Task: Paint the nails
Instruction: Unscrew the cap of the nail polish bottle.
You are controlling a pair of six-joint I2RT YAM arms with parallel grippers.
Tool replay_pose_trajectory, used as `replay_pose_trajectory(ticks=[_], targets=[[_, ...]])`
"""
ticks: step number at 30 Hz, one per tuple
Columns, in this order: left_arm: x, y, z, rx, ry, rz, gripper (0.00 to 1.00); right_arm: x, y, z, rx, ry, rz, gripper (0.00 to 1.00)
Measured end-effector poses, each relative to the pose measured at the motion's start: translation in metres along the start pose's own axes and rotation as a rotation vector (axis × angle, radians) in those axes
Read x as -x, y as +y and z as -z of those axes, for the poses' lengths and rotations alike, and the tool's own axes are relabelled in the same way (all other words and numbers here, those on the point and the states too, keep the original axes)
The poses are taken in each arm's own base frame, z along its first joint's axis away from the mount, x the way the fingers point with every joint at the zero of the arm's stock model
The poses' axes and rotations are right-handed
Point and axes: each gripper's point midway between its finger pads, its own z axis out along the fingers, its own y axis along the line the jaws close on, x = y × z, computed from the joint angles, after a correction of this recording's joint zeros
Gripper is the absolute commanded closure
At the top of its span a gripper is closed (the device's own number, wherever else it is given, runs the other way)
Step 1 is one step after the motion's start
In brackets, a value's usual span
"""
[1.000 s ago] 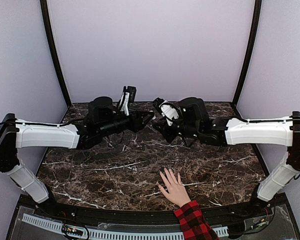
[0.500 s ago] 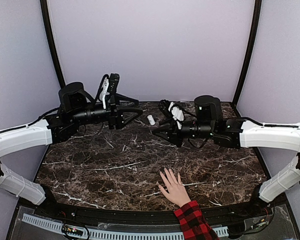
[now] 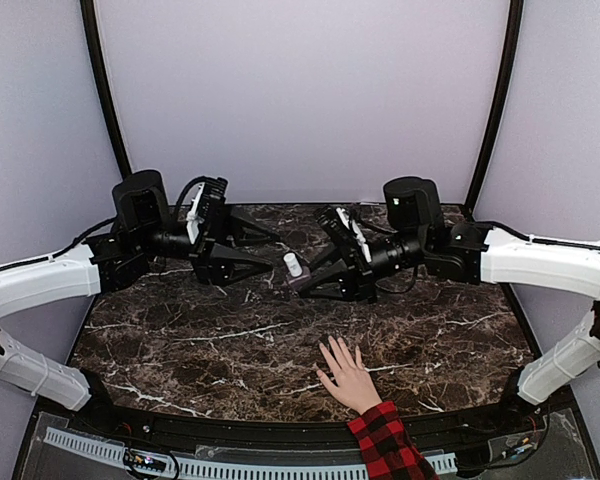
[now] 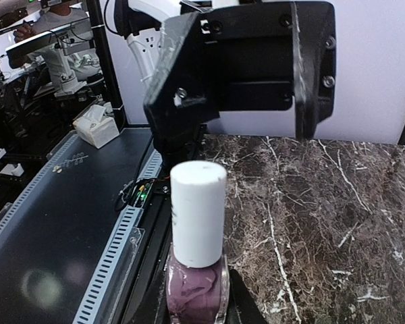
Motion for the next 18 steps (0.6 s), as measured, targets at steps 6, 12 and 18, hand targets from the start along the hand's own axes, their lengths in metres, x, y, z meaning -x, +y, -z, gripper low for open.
replay_pose_trajectory(ticks=[6, 12, 18], targets=[[-0.007, -0.007, -0.011, -0.081, -0.025, 0.009, 0.52, 0.003, 0.008, -0.004, 0.058, 0.002, -0.007, 0.99], [-0.013, -0.016, -0.023, -0.152, -0.034, 0.028, 0.54, -0.004, 0.011, -0.008, 0.087, 0.019, -0.032, 0.99], [-0.019, -0.020, -0.030, -0.190, -0.029, 0.047, 0.59, -0.004, 0.012, -0.009, 0.096, 0.022, -0.037, 0.99]])
